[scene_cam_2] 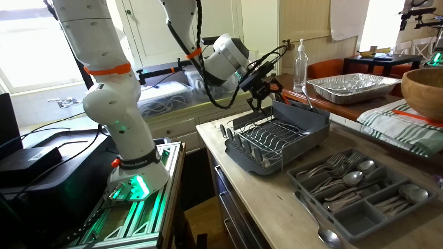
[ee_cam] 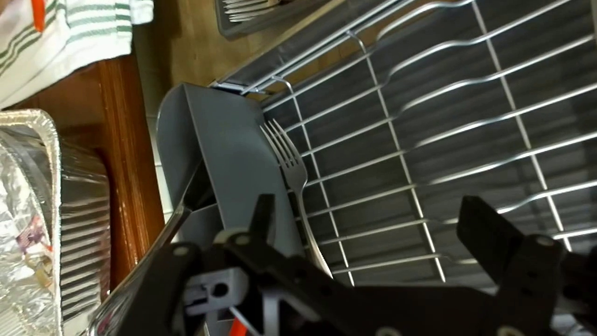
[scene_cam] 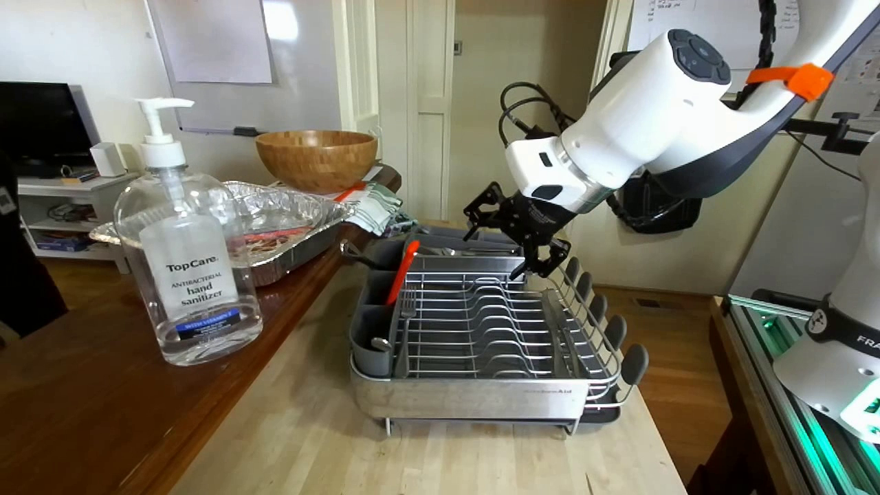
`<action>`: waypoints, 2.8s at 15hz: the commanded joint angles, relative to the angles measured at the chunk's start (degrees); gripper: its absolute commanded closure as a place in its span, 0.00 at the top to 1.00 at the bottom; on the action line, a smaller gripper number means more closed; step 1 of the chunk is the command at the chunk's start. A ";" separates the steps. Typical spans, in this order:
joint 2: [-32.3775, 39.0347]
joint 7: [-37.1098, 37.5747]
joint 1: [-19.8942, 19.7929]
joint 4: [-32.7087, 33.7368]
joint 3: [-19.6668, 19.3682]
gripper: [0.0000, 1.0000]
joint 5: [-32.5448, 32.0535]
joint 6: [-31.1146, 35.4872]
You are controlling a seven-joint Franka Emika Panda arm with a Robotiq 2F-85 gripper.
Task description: Put the forks in the gray tray
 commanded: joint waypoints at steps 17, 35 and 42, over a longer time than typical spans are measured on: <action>19.41 -22.98 -8.83 7.24 -4.73 1.00 2.55 21.56; 26.03 -34.44 -13.68 14.98 4.42 1.00 16.86 20.93; 27.89 -30.93 -10.45 17.26 2.62 0.45 17.77 19.41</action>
